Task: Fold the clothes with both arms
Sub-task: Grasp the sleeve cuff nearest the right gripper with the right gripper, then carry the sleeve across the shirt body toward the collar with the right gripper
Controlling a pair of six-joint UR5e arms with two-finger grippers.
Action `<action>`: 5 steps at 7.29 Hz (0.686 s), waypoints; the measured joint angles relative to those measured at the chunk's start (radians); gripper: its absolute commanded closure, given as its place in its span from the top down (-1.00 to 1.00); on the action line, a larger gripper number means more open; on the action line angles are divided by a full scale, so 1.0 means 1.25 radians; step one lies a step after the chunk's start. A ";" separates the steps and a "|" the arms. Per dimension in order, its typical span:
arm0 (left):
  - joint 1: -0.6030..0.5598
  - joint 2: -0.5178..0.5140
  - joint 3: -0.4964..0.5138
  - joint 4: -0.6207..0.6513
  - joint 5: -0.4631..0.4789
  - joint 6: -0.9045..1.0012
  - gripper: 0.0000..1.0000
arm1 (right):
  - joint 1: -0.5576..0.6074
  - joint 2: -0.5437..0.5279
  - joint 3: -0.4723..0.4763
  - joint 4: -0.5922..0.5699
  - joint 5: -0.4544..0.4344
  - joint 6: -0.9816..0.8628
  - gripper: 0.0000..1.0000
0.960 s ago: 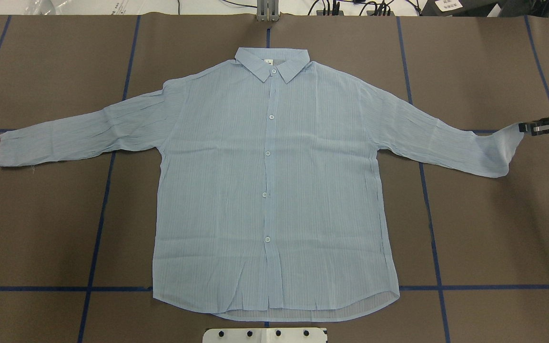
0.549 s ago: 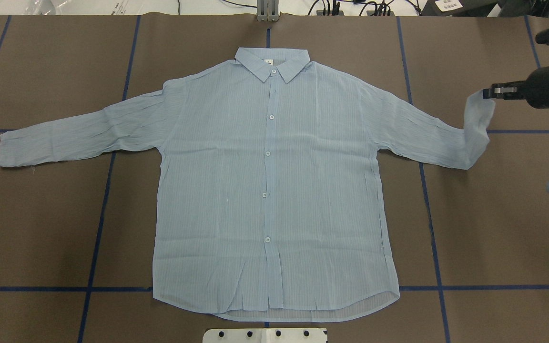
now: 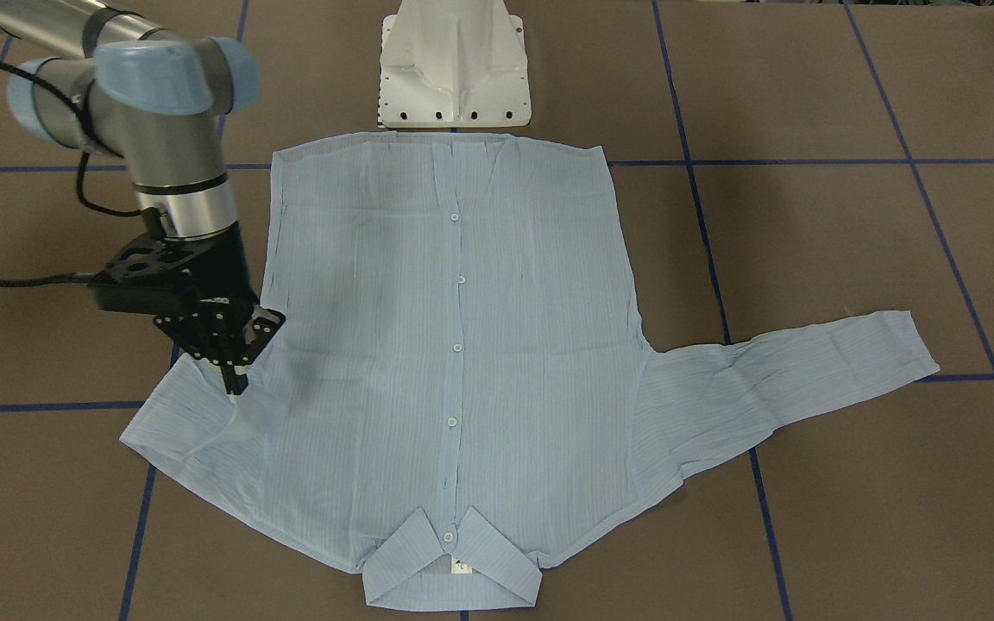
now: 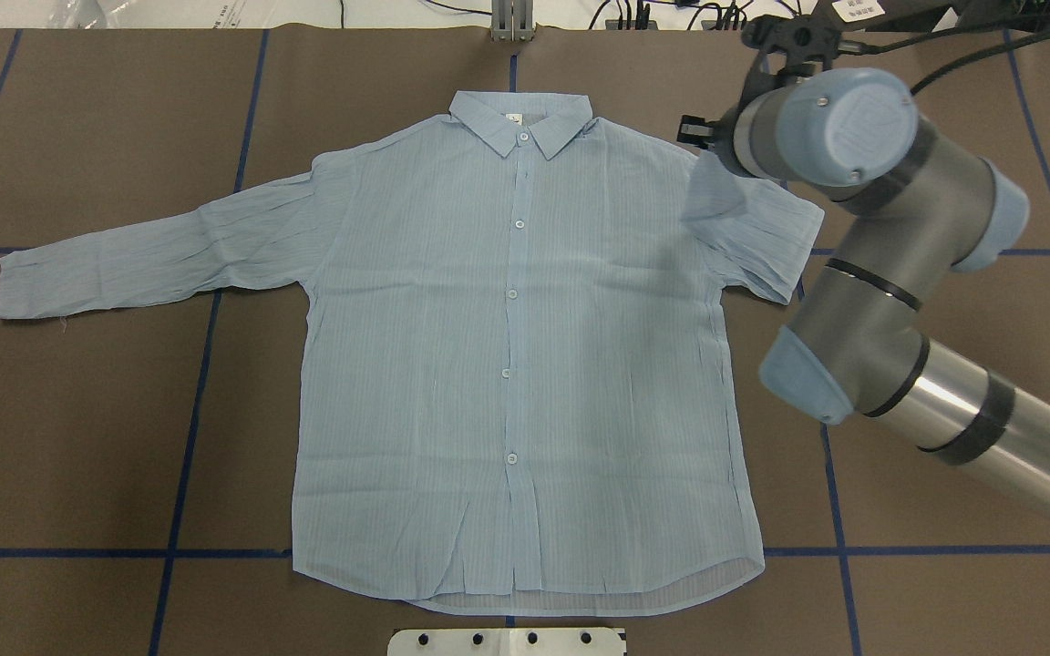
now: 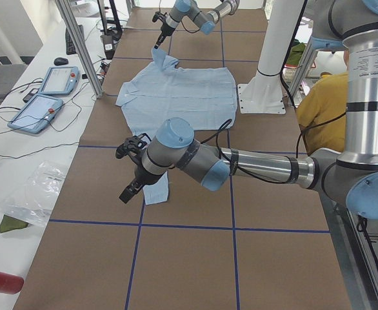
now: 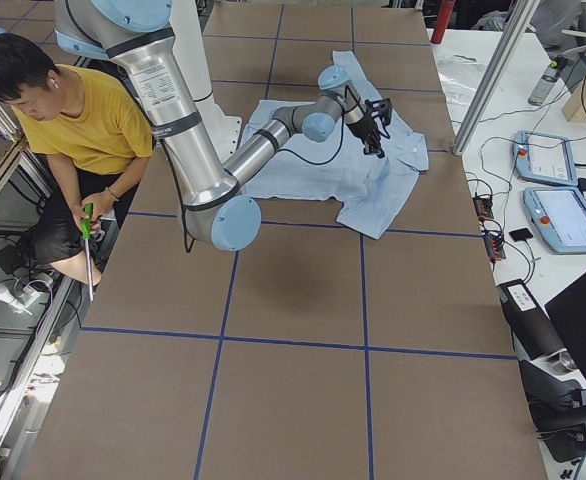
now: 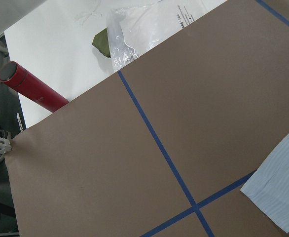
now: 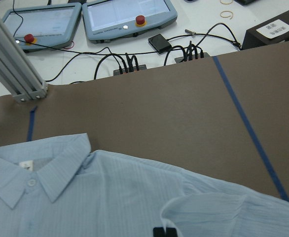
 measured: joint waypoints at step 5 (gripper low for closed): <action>0.000 0.008 0.001 -0.001 0.000 0.000 1.00 | -0.137 0.315 -0.249 -0.033 -0.182 0.092 -1.00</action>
